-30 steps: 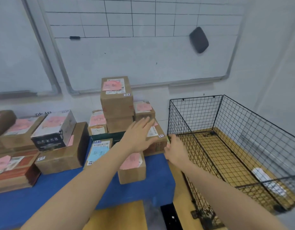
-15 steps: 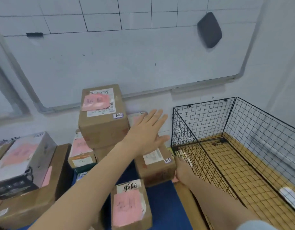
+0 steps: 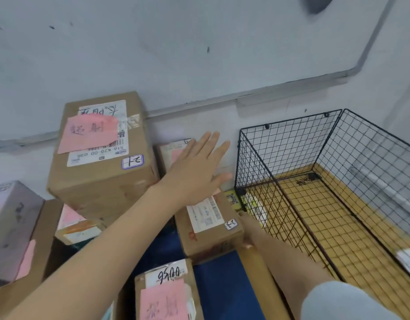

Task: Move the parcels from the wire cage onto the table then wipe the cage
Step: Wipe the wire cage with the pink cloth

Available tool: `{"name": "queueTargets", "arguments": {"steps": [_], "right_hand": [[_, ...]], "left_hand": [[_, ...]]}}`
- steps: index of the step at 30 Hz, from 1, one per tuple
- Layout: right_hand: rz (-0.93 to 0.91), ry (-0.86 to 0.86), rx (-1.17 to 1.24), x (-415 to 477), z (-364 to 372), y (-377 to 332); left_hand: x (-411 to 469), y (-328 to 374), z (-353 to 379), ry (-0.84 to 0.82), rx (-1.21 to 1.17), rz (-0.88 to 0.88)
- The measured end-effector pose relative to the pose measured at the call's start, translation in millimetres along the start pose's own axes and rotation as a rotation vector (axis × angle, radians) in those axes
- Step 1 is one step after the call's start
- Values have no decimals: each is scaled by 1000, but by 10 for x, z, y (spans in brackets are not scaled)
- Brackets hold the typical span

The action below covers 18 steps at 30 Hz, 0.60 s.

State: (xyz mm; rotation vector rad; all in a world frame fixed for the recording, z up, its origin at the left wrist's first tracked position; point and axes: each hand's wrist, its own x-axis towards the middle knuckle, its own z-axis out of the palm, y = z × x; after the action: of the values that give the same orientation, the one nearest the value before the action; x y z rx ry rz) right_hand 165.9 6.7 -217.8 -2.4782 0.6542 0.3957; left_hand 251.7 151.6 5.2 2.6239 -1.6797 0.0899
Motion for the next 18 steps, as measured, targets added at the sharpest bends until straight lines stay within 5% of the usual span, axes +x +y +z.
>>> {"name": "queueTargets", "arguments": {"steps": [3, 7, 18], "right_hand": [[5, 119, -123, -30, 129, 94], [240, 135, 215, -208, 204, 109], [305, 208, 421, -903, 140, -58]], "left_hand": [[58, -12, -3, -28, -11, -10], [114, 17, -14, -11, -2, 5], [-175, 325, -195, 40, 33, 28]]}}
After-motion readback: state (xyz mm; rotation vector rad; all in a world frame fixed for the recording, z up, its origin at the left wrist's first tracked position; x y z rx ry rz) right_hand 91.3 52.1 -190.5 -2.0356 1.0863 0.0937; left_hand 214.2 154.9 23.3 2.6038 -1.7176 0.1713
